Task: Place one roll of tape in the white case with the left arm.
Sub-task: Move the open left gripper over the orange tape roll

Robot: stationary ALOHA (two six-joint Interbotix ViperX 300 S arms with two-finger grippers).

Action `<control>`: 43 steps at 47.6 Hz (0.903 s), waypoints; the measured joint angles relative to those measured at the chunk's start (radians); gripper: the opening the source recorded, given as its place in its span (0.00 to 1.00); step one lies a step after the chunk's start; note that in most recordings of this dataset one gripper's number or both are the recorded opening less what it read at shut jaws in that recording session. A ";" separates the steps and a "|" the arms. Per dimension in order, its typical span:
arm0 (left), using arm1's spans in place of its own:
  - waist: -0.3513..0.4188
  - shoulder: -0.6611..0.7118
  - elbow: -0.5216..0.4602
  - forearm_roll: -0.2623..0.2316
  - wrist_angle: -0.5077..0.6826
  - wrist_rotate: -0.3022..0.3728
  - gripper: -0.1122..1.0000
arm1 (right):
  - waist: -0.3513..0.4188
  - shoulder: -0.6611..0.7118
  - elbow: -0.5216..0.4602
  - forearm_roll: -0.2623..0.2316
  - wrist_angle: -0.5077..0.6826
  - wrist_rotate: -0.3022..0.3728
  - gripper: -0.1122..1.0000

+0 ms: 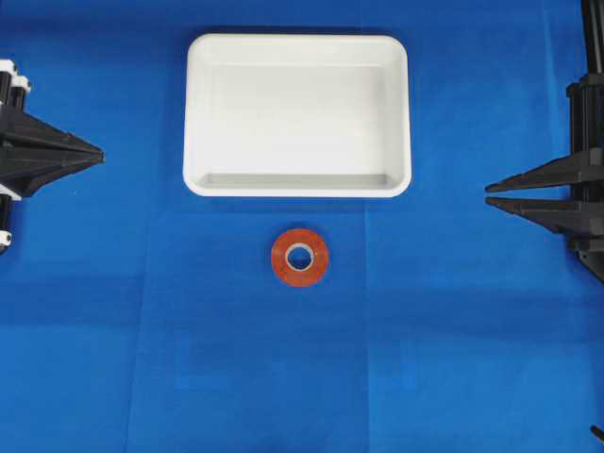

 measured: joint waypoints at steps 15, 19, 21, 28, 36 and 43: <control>-0.049 0.118 -0.015 0.029 -0.035 -0.008 0.10 | -0.005 0.011 -0.012 -0.002 0.037 -0.008 0.01; -0.064 0.173 -0.031 0.029 -0.071 -0.008 0.10 | -0.005 0.012 -0.012 -0.002 0.038 -0.008 0.01; -0.071 0.202 -0.040 0.029 -0.091 -0.008 0.10 | -0.005 0.011 -0.012 -0.002 0.038 -0.008 0.01; -0.089 0.314 -0.080 0.029 -0.152 -0.009 0.11 | -0.006 0.012 -0.012 -0.002 0.041 -0.008 0.01; -0.144 0.457 -0.153 0.031 -0.186 -0.009 0.29 | -0.006 0.012 -0.012 -0.002 0.048 -0.008 0.01; -0.189 0.566 -0.219 0.031 -0.184 -0.009 0.69 | -0.005 0.017 -0.012 -0.002 0.057 -0.008 0.01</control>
